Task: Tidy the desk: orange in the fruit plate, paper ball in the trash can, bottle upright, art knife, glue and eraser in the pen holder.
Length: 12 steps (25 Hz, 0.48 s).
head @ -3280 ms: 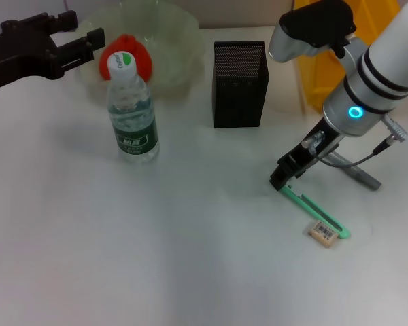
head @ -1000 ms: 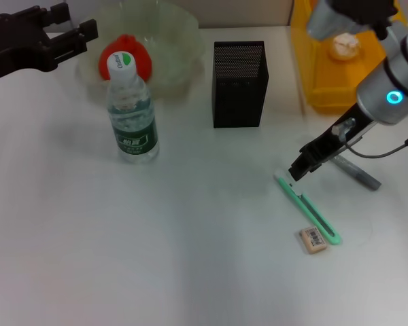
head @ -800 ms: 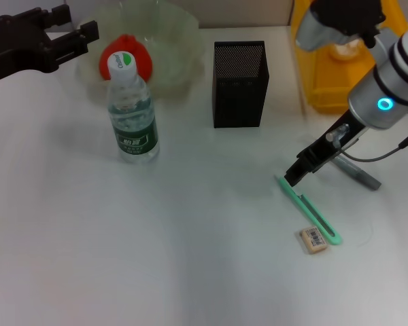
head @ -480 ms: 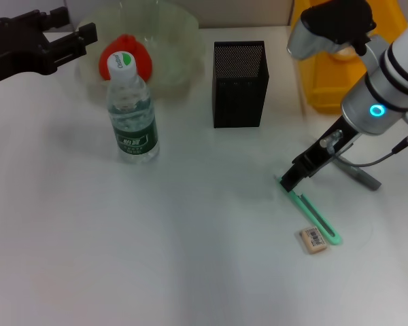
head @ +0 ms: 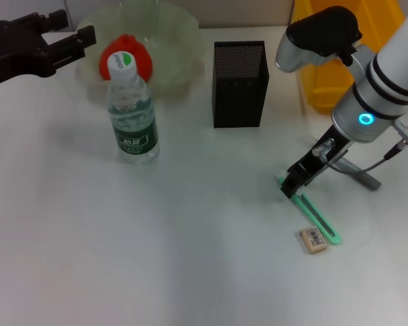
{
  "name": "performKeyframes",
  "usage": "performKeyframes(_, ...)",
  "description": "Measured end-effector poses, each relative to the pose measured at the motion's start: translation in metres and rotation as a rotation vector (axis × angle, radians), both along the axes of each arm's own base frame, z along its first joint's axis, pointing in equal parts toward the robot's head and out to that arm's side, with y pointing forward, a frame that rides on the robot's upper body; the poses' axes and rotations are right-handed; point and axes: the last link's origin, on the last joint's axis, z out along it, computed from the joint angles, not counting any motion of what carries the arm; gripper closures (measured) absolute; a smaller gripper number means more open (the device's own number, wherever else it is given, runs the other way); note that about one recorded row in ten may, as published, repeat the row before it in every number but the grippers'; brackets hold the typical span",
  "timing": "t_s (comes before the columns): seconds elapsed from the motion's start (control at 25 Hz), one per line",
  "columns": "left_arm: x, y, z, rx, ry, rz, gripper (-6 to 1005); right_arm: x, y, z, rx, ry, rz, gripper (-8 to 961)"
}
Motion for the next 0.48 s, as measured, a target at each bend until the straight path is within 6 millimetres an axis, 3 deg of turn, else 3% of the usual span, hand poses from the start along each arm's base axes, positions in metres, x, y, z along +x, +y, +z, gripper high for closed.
performKeyframes(0.36,-0.0014,-0.0003,-0.0005,-0.003,-0.001,0.005,400,-0.0007,0.0003,-0.0017,-0.001,0.003,-0.008,664)
performKeyframes(0.48,-0.0012,-0.0005,-0.0004,-0.005,-0.003,0.005,399,0.0013,0.0002,-0.0031,-0.001,0.0,-0.015,675)
